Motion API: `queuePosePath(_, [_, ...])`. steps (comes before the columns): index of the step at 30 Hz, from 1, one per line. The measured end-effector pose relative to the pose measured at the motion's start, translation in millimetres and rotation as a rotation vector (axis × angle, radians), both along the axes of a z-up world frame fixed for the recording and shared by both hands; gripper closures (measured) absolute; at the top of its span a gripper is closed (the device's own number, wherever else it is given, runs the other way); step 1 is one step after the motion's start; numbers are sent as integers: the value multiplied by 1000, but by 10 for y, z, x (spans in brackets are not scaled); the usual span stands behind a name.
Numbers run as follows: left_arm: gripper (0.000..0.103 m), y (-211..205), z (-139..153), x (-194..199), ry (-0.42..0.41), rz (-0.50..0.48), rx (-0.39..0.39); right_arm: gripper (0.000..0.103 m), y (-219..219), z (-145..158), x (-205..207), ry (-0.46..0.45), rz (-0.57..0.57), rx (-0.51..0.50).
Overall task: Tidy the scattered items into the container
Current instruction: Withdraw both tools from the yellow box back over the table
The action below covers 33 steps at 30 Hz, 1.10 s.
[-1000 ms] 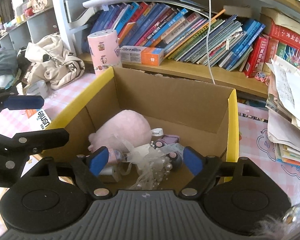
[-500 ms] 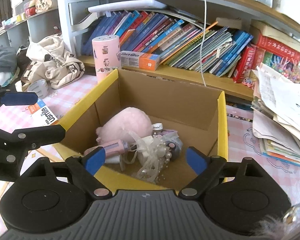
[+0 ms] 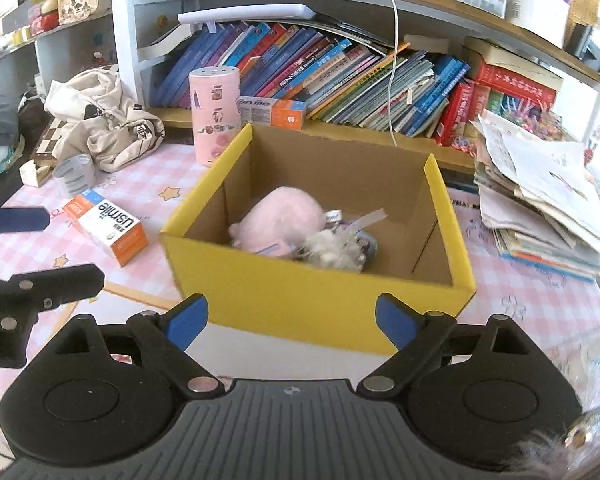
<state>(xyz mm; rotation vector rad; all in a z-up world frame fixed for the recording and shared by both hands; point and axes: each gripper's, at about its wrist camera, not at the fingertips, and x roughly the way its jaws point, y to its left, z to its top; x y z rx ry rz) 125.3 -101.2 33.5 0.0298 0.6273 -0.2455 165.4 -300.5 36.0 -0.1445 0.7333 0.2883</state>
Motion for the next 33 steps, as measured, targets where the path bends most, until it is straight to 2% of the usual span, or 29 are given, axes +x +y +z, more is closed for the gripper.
queuePosePath(4, [7,173,-66,-169,31,26,-10,11,175,-114,-240,21,-43,27])
queuePosePath(8, [7,305,-100,-309,43,26,26,11,356,-226,-409,64,-60,26])
queuePosePath(17, [6,585,-82,-534,32,28,54,10,710,-236,-602,62,-57,7])
queuePosePath(23, [6,832,-86,-672,29,63,50,9,898,-166,-684,-28,-83,-14])
queuePosePath(27, [6,989,-90,-764,28,84,50,9,1057,-174,-741,-21,-60,-11])
queuePosePath(33, [6,1235,-103,-883,32,136,49,8,1430,-246,-867,18,46,-33])
